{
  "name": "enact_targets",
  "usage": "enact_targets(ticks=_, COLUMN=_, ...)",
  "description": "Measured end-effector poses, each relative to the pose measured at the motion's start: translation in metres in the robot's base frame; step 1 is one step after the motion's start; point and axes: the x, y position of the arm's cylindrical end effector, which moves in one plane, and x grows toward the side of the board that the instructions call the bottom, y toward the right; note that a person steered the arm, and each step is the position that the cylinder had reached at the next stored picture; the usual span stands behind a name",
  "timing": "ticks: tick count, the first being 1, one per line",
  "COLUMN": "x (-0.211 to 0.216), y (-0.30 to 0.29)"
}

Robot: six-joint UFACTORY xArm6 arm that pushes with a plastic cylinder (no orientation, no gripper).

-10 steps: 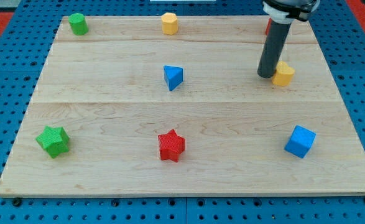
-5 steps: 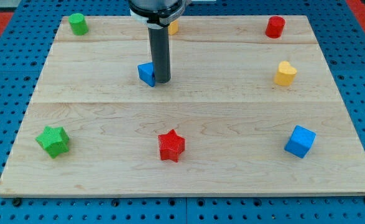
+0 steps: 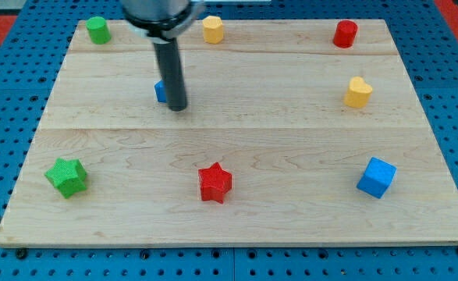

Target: Place the yellow heart and the blue triangle in a horizontal line

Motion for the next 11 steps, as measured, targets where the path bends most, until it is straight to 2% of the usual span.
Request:
enact_targets(ticks=1, x=-0.030, y=0.021)
enact_targets(ticks=3, x=-0.046, y=-0.102)
enact_targets(ticks=4, x=-0.044, y=-0.073)
enact_targets(ticks=5, x=-0.029, y=0.003)
enact_targets(ticks=6, x=-0.002, y=-0.006)
enact_targets(ticks=8, x=0.000, y=-0.107)
enact_targets(ticks=9, x=0.002, y=-0.100)
enact_targets(ticks=10, x=-0.018, y=-0.053)
enact_targets(ticks=11, x=-0.036, y=-0.082)
